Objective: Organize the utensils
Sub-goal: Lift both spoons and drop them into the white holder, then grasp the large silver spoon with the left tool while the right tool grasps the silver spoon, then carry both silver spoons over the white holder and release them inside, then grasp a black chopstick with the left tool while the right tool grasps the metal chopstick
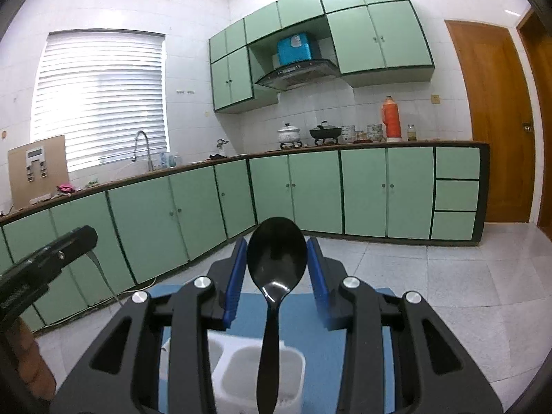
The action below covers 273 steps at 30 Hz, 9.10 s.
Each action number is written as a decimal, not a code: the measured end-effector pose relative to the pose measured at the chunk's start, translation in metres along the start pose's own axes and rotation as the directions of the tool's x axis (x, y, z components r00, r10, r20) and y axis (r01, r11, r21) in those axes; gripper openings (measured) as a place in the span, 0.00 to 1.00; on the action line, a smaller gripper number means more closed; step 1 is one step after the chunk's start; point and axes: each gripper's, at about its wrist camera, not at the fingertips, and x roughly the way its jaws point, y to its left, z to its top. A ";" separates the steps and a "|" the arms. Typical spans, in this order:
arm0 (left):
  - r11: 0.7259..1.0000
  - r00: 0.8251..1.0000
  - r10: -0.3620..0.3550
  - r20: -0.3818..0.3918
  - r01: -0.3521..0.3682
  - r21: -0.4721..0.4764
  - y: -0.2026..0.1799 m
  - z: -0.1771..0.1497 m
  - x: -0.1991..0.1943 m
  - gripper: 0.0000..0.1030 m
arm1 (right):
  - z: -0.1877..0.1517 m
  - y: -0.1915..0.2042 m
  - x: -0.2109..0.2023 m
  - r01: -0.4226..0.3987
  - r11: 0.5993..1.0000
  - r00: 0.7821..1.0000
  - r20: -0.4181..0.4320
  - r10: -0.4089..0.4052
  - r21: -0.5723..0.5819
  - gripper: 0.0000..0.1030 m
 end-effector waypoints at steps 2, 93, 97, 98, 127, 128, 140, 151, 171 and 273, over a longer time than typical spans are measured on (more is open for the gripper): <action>1.000 0.999 0.000 -0.037 0.001 0.010 -0.004 -0.009 0.019 0.25 | -0.011 -0.007 0.020 -0.001 1.000 0.999 -0.044 0.001 0.020 0.33; 0.989 0.872 0.128 -0.472 -0.146 0.000 0.046 -0.167 -0.056 0.35 | -0.190 -0.027 -0.063 0.076 0.993 0.811 -0.573 -0.115 -0.092 0.27; 0.990 0.891 0.118 -0.439 -0.139 -0.016 0.048 -0.161 -0.064 0.35 | -0.179 -0.028 -0.080 0.056 0.996 0.851 -0.518 -0.081 -0.063 0.27; 0.991 0.899 0.113 -0.424 -0.134 -0.021 0.048 -0.158 -0.067 0.35 | -0.175 -0.029 -0.085 0.050 0.997 0.866 -0.494 -0.071 -0.056 0.27; 0.999 0.995 0.044 0.091 -0.045 0.004 0.015 -0.010 -0.058 0.35 | -0.011 -0.014 -0.096 -0.039 0.994 0.998 -0.045 0.035 -0.106 0.26; 0.999 0.993 0.041 0.114 -0.042 0.010 0.013 -0.005 -0.053 0.35 | -0.005 -0.014 -0.092 -0.040 0.994 0.999 -0.034 0.037 -0.106 0.26; 0.997 0.974 0.053 0.220 -0.063 0.037 0.000 -0.006 0.040 0.35 | 0.001 -0.009 -0.020 0.005 0.993 0.998 -0.056 -0.011 -0.116 0.26; 0.998 0.997 0.028 0.074 -0.031 0.045 0.006 -0.046 0.077 0.35 | -0.051 -0.009 0.025 -0.016 0.995 0.984 -0.179 -0.003 -0.103 0.26; 0.998 0.998 0.058 0.029 -0.059 0.024 0.017 -0.055 -0.012 0.86 | -0.073 -0.009 -0.054 0.053 0.991 0.990 -0.121 -0.068 -0.122 0.81; 0.983 0.936 0.182 -0.300 -0.163 0.088 -0.043 -0.256 -0.193 0.06 | -0.283 0.033 -0.255 0.100 0.992 0.967 -0.226 -0.115 -0.077 0.06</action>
